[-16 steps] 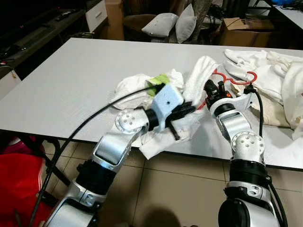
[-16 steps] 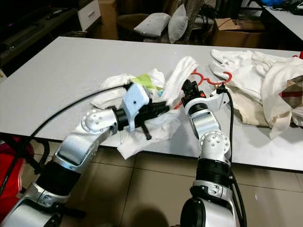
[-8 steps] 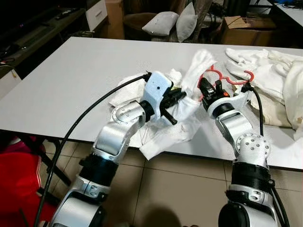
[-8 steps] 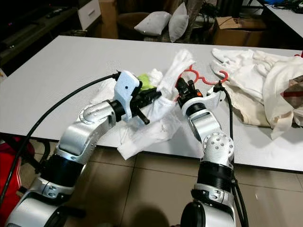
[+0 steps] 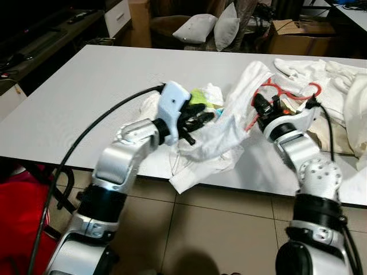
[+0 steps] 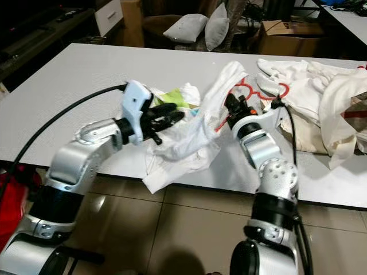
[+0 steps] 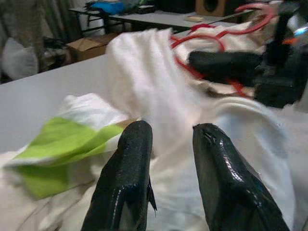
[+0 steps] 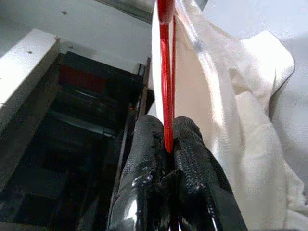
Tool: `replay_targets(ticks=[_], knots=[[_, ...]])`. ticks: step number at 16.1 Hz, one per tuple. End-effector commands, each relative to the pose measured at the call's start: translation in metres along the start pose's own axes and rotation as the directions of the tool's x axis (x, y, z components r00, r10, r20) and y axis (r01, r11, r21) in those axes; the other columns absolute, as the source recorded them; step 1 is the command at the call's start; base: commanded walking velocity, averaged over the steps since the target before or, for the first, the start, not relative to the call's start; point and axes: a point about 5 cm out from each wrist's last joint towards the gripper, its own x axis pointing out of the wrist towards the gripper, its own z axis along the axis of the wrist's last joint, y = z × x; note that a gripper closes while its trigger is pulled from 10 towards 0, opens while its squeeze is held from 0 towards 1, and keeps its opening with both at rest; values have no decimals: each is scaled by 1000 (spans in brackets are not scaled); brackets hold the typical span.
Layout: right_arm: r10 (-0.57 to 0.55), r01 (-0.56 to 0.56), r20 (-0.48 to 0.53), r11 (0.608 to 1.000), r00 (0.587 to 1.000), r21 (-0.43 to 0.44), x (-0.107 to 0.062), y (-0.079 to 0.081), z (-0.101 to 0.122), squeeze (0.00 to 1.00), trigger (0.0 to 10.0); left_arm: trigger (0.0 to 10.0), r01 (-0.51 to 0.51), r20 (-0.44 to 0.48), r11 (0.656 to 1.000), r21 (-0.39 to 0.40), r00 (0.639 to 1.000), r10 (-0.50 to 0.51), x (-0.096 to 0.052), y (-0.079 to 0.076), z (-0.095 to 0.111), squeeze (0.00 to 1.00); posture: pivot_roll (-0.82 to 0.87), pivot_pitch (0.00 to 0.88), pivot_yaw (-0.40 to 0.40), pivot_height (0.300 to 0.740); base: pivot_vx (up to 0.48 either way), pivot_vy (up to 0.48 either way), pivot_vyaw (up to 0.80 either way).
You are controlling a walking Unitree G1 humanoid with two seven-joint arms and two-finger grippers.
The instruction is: Hang hanger
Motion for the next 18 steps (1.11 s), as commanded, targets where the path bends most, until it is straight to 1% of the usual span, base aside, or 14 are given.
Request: replay_targets(ticks=[1, 2, 3, 5, 6, 7, 10, 11, 12, 13, 14, 16, 17, 18], knots=[[-14, 13, -12, 997, 1000, -82, 1, 9, 6, 0, 10000, 10000, -67, 19, 998, -7, 998, 67, -6, 5, 1, 0, 10, 0, 39, 740, 0, 0, 0], [-25, 21, -25, 989, 999, -149, -1, 14, 11, 0, 10000, 10000, -115, 47, 993, -35, 992, 116, -13, 9, 2, 0, 9, 0, 37, 740, 0, 0, 0], [-38, 27, -50, 978, 998, -208, -4, 21, 19, 0, 10000, 10000, -166, 67, 986, -31, 984, 167, -22, 13, 1, 0, 8, 0, 32, 740, 0, 0, 0], [-41, 7, -100, 947, 994, -320, -14, 29, 31, 0, 10000, 10000, -225, 41, 974, -1, 973, 225, -37, 15, -6, 0, 9, 0, 25, 740, 0, 0, 0], [-57, -1, -143, 926, 988, -378, -21, 34, 39, 0, 10000, 10000, -246, 20, 969, 21, 969, 246, -46, 14, -13, 0, 9, 0, 23, 740, 0, 0, 0], [-63, -18, -184, 913, 981, -408, -27, 38, 45, 0, 10000, 10000, -261, 4, 965, 34, 965, 261, -55, 12, -18, 0, 9, 0, 23, 740, 0, 0, 0], [-37, -96, -303, 907, 952, -411, -42, 48, 58, 0, 10000, 10000, -308, -29, 951, 27, 951, 309, -70, 6, -29, 0, 8, 0, 21, 740, 0, 0, 0], [-34, -103, -313, 905, 949, -413, -43, 49, 60, 0, 10000, 10000, -312, -32, 950, 25, 949, 313, -71, 5, -30, 0, 8, 0, 21, 740, 0, 0, 0], [21, -159, -347, 913, 938, -375, -45, 56, 65, 0, 10000, 10000, -302, -31, 953, 22, 952, 303, -70, 2, -30, 0, 8, 0, 22, 740, 0, 0, 0], [60, -203, -374, 912, 925, -356, -47, 61, 69, 0, 10000, 10000, -288, -26, 958, 22, 957, 288, -69, -1, -29, 0, 10, 0, 23, 740, 0, 0, 0], [94, -309, -473, 863, 876, -400, -56, 75, 76, 0, 10000, 10000, -240, -33, 971, 16, 970, 240, -68, -8, -27, 0, 9, 0, 25, 740, 0, 0, 0], [96, -383, -548, 813, 831, -439, -66, 85, 77, 0, 10000, 10000, -239, -46, 971, 16, 970, 239, -70, -12, -29, 0, 10, 0, 25, 740, 0, 0, 0], [100, -397, -556, 804, 825, -443, -68, 87, 78, 0, 10000, 10000, -240, -47, 971, 17, 970, 240, -71, -13, -29, 0, 10, 0, 24, 740, 0, 0, 0], [100, -397, -556, 804, 825, -443, -68, 87, 78, 0, 10000, 10000, -240, -47, 971, 17, 970, 240, -71, -13, -29, 0, 10, 0, 24, 740, 0, 0, 0]])
